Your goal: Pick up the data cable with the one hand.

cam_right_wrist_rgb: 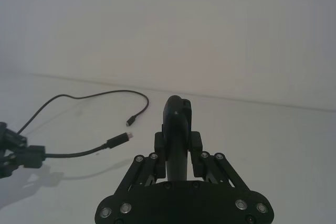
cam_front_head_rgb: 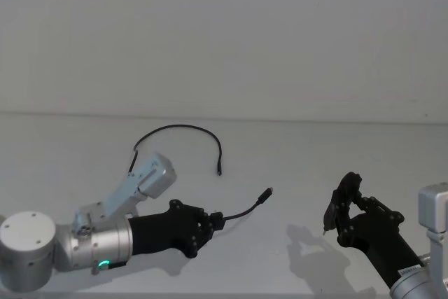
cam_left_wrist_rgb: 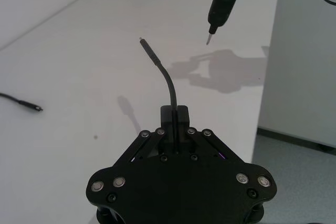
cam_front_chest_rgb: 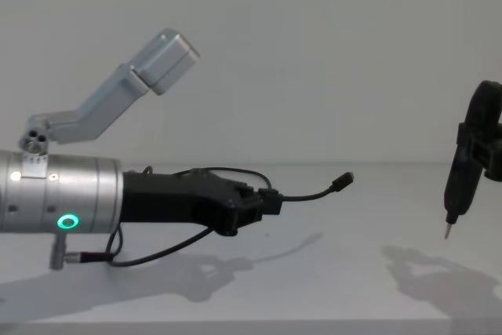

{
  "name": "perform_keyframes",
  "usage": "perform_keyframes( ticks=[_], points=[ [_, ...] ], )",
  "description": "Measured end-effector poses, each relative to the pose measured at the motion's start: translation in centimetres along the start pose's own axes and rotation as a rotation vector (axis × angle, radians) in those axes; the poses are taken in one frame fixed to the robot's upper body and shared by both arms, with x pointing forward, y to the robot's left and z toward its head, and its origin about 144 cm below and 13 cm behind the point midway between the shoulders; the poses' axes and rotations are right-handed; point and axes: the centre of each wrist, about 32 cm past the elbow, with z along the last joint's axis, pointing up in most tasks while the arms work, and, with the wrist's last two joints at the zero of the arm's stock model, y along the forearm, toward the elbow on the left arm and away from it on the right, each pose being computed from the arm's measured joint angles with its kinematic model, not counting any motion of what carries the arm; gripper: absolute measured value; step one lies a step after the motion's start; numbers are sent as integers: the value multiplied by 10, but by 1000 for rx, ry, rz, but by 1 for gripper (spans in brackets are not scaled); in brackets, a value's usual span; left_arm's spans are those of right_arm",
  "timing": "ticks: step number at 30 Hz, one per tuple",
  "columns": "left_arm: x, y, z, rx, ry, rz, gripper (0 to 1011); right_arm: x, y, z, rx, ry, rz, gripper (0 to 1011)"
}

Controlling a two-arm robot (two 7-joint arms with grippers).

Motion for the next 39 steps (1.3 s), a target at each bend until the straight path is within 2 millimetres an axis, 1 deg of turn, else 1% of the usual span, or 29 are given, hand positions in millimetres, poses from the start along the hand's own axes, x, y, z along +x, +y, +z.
perform_keyframes(
  ticks=[7, 14, 30, 39],
  points=[
    [-13, 14, -5, 2, 17, 26, 51, 0, 0, 0, 0, 0, 0, 269],
    [-22, 20, -6, -6, 27, 37, 51, 0, 0, 0, 0, 0, 0, 269],
    [-32, 21, -4, -37, 36, 38, 51, 0, 0, 0, 2, 1, 2, 269],
    [-34, 21, -4, -45, 37, 38, 51, 0, 6, 6, 34, 31, 35, 269]
  ],
)
